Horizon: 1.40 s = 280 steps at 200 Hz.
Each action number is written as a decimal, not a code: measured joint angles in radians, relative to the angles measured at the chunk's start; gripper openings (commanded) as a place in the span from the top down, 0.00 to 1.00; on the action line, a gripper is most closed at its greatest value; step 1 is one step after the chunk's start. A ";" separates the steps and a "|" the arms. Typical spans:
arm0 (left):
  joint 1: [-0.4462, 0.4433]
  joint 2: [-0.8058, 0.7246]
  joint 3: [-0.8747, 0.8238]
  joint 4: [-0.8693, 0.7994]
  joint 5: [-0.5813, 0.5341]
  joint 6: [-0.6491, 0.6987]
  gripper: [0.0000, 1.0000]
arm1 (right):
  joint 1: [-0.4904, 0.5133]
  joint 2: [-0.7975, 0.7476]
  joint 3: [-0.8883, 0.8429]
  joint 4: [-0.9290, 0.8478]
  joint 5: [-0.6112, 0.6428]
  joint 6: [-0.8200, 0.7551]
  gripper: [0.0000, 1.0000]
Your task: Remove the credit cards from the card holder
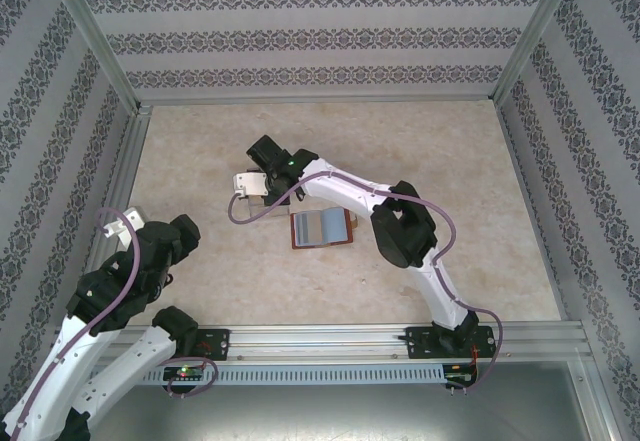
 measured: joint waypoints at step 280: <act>0.000 0.025 -0.024 0.028 0.066 0.029 0.00 | -0.001 -0.041 -0.089 0.163 0.111 0.160 0.71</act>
